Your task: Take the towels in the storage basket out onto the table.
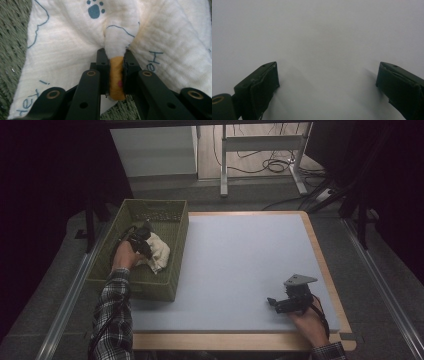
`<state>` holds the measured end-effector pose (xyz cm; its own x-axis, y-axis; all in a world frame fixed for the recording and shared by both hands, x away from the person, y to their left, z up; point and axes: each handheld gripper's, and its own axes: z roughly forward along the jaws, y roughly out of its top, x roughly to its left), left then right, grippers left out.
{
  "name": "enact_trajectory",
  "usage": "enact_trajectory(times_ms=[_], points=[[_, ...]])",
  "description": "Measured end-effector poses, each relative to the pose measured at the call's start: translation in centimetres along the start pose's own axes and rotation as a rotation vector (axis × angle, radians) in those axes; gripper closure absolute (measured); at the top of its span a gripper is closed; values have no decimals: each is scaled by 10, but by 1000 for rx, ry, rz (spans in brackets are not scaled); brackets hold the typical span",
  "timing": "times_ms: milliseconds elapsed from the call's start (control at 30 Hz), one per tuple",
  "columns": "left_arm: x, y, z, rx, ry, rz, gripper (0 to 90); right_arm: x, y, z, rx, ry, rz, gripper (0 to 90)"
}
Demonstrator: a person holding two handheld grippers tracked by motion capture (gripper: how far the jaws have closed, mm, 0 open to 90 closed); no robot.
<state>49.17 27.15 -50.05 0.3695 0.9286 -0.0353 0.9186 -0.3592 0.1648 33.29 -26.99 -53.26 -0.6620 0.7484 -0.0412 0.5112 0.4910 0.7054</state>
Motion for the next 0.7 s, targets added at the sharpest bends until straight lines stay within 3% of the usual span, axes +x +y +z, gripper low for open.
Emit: enact_trajectory(times_ms=[100,333,700], points=[[-1,0,-2,-10,7,3,803,0,0,0,0,0,0,44],[0,-4,-15,-110,-24,-16,800,0,0,0,0,0,0,44],[-4,-19,-38,-236,-34,14,797,0,0,0,0,0,0,44]])
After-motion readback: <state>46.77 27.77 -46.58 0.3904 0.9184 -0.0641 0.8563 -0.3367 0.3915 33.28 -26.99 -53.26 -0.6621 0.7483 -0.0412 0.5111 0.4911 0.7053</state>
